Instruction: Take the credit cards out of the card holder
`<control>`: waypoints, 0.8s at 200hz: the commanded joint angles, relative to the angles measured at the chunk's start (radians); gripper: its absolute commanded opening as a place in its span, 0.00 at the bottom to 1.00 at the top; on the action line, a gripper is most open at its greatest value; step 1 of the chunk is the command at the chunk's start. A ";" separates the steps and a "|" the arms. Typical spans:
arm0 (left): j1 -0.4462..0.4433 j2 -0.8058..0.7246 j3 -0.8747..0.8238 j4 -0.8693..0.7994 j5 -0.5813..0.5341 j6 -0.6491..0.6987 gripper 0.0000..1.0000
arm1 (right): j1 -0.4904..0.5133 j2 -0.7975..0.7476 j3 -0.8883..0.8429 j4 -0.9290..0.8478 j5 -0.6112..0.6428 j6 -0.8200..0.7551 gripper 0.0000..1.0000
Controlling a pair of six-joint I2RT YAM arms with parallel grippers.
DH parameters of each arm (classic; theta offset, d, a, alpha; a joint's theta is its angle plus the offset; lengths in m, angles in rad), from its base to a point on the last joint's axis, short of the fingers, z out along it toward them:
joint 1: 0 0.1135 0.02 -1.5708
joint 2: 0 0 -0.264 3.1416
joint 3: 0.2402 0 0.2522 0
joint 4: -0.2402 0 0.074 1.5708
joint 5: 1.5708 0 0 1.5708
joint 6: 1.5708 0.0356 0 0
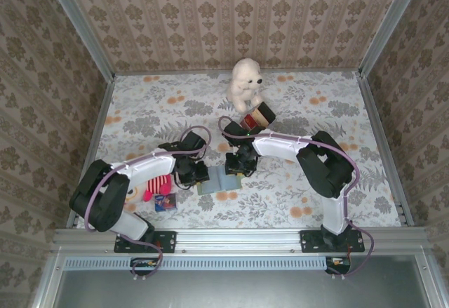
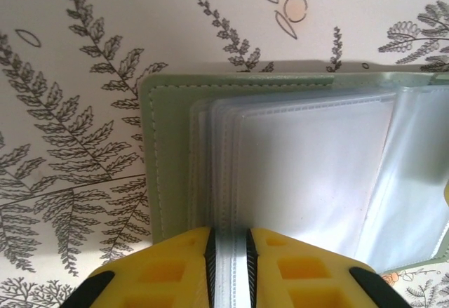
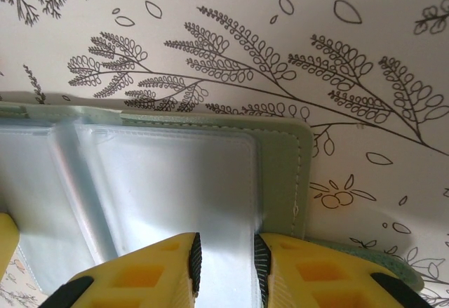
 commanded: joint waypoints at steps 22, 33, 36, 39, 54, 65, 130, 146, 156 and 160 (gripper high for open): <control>-0.006 -0.030 0.033 -0.013 0.008 0.008 0.33 | 0.001 0.062 -0.031 0.021 -0.025 -0.005 0.30; -0.006 -0.039 0.040 -0.033 -0.009 0.011 0.36 | 0.000 0.061 -0.033 0.021 -0.024 -0.005 0.30; -0.004 -0.042 0.040 -0.039 -0.013 0.013 0.37 | 0.001 0.060 -0.033 0.021 -0.025 -0.005 0.30; -0.005 -0.044 0.042 -0.043 -0.015 0.014 0.38 | 0.001 0.060 -0.033 0.021 -0.025 -0.005 0.30; -0.005 -0.057 0.041 -0.055 -0.022 0.016 0.42 | 0.000 0.061 -0.033 0.021 -0.026 -0.005 0.30; -0.004 -0.065 0.039 -0.059 -0.025 0.016 0.44 | 0.001 0.060 -0.033 0.023 -0.027 -0.005 0.30; 0.002 -0.042 0.019 0.001 0.026 0.007 0.49 | -0.001 0.063 -0.033 0.027 -0.030 -0.010 0.30; 0.002 -0.021 0.022 0.013 0.041 0.004 0.49 | 0.000 0.065 -0.033 0.024 -0.028 -0.011 0.30; 0.002 -0.011 0.023 0.019 0.048 0.004 0.49 | 0.000 0.065 -0.034 0.024 -0.028 -0.011 0.30; 0.002 -0.009 0.023 0.022 0.050 0.002 0.49 | -0.001 0.063 -0.036 0.026 -0.028 -0.011 0.30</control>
